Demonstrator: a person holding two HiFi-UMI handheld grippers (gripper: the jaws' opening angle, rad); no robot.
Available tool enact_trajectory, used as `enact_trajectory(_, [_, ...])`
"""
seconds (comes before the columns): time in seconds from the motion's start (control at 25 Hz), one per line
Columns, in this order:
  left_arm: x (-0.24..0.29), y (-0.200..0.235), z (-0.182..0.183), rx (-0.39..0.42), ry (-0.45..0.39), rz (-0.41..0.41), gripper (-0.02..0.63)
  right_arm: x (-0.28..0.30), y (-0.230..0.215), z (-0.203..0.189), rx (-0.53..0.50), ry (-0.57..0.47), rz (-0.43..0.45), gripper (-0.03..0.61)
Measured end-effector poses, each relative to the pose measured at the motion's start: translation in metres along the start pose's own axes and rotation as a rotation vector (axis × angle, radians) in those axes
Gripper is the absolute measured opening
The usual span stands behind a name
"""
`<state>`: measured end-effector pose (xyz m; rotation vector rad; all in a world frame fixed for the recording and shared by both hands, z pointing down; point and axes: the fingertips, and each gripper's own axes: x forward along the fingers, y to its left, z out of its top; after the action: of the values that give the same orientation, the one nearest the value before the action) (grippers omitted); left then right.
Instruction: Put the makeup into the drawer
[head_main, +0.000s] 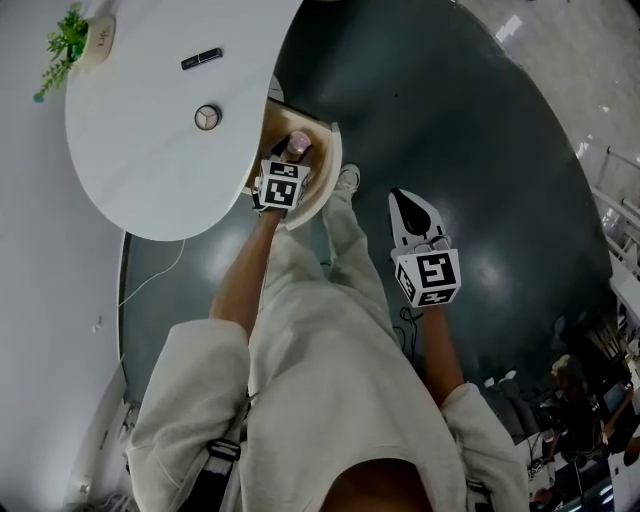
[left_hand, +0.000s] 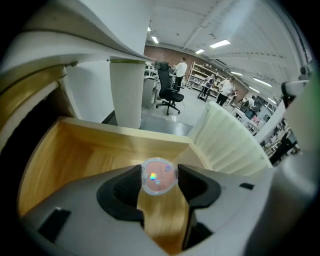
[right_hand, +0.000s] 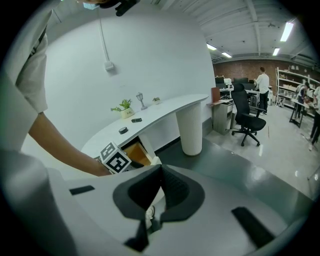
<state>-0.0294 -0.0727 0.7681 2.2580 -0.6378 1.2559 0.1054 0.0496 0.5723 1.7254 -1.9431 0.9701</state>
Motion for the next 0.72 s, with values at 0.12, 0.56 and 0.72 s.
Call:
enact_trajectory(0.12, [0.014,0.003,-0.004,-0.004,0.024,0.005,0.225,-0.001,-0.001,-0.006,-0.001,0.019,-0.002,-0.002])
enact_trajectory(0.56, [0.052,0.013,-0.030,-0.037,0.086,0.011,0.225,0.001,0.002,-0.011,-0.018,0.049,0.003,-0.003])
enact_trajectory(0.72, [0.059,0.011,-0.038,-0.036,0.111,0.025,0.225,0.000,0.001,-0.015,-0.012,0.060,-0.003,-0.002])
